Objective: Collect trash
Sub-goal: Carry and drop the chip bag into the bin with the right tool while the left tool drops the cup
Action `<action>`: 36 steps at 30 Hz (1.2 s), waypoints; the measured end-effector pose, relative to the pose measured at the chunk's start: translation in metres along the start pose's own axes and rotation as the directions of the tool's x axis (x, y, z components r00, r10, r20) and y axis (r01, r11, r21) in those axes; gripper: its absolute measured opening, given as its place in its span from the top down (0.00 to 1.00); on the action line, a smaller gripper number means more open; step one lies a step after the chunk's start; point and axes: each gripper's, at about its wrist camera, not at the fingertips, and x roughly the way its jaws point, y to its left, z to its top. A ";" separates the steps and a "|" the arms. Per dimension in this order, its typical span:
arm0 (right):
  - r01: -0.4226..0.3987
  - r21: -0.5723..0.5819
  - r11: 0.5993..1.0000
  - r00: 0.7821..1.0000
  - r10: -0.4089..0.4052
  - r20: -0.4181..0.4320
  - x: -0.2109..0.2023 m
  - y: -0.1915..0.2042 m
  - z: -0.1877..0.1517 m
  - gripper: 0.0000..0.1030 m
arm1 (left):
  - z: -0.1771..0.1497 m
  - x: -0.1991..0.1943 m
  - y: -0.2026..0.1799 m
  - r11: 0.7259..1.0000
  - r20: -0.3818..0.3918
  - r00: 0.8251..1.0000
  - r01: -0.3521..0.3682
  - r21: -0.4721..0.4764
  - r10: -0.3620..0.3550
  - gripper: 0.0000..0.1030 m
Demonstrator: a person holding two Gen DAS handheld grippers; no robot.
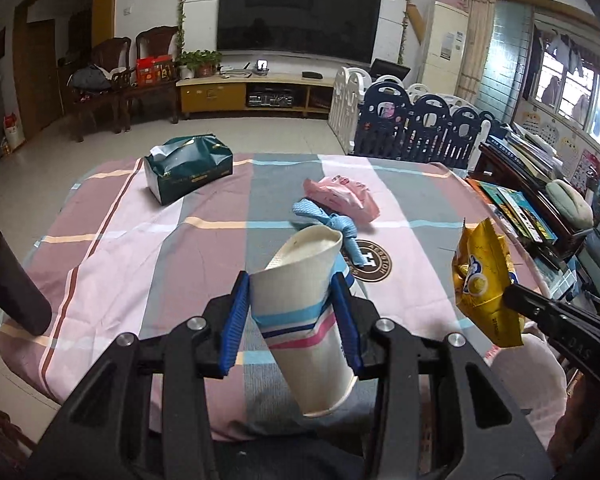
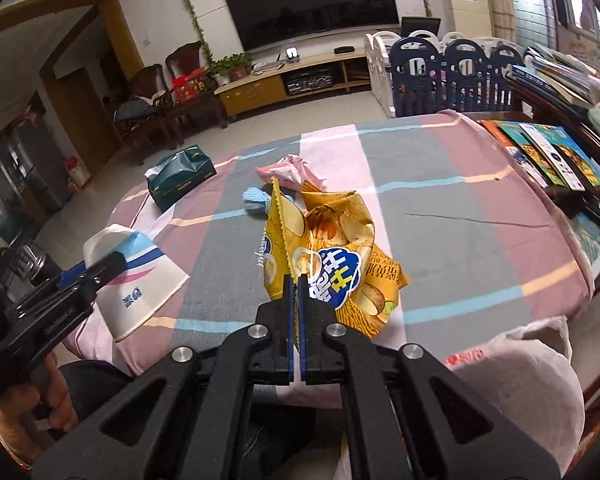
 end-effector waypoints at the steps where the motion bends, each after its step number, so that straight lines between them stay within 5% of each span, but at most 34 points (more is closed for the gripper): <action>1: 0.005 0.003 1.000 1.000 -0.005 -0.001 -0.003 -0.003 -0.001 0.98 | 0.000 -0.005 -0.003 1.000 0.002 1.000 0.001 0.009 -0.001 0.59; 9: 0.002 0.015 1.000 0.998 -0.003 0.067 -0.055 -0.027 -0.010 0.98 | 0.004 -0.035 -0.043 0.996 0.033 0.999 0.032 0.085 -0.035 0.59; 15: 0.041 -0.031 0.999 0.994 -0.037 0.103 -0.109 -0.052 -0.020 0.98 | 0.000 -0.054 -0.081 0.982 0.021 0.989 0.139 0.129 -0.143 0.59; 18: 0.105 -0.068 0.992 0.991 -0.099 0.086 -0.129 -0.071 -0.032 0.98 | -0.006 -0.056 -0.103 0.961 -0.030 0.969 0.249 0.124 -0.247 0.59; 23: 0.165 -0.037 0.986 0.985 -0.167 -0.050 -0.139 -0.118 -0.071 0.98 | -0.032 -0.048 -0.151 0.892 -0.164 0.898 0.431 0.133 -0.409 0.59; 28: 0.191 0.057 0.980 0.970 -0.180 -0.162 -0.130 -0.149 -0.106 0.98 | -0.065 -0.034 -0.195 0.838 -0.288 0.837 0.521 0.162 -0.465 0.59; 36: 0.154 0.103 0.983 0.973 -0.133 -0.187 -0.126 -0.156 -0.113 0.97 | -0.080 -0.031 -0.213 0.814 -0.332 0.821 0.544 0.204 -0.465 0.59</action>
